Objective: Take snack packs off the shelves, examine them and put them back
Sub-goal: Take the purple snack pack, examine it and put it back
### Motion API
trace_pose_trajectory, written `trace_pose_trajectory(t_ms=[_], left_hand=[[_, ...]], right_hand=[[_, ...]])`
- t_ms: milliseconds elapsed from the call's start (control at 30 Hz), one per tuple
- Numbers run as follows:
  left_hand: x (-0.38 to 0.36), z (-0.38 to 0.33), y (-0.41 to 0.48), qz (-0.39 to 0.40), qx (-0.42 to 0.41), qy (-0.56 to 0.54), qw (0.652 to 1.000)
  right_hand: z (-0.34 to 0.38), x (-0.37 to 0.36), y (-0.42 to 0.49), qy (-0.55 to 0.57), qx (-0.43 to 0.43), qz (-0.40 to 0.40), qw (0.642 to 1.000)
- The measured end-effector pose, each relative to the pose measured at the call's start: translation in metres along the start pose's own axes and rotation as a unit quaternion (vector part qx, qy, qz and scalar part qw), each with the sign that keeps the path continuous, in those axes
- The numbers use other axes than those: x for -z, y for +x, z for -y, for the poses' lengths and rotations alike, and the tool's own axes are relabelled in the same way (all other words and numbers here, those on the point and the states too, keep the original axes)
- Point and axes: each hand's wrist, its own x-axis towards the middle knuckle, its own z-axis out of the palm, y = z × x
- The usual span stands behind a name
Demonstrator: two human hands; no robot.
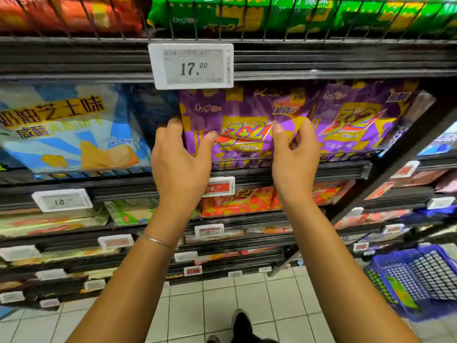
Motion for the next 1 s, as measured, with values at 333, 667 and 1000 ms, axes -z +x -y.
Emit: trace_pose_trajectory(t_ms=[333, 667, 1000], left_hand=[[0.006, -0.011, -0.003, -0.001, 0.058, 0.03, 0.998], [-0.052, -0.055, -0.077, -0.193, -0.038, -0.001, 0.98], [-0.141, -0.129, -0.1, 0.051, -0.002, -0.033, 0.998]], right_hand=[[-0.004, 0.045, -0.007, 0.1, -0.072, 0.133, 0.983], [-0.045, 0.129, 0.024, 0.136, -0.103, 0.15, 0.974], [-0.064, 0.182, 0.062, 0.115, -0.101, 0.157, 0.976]])
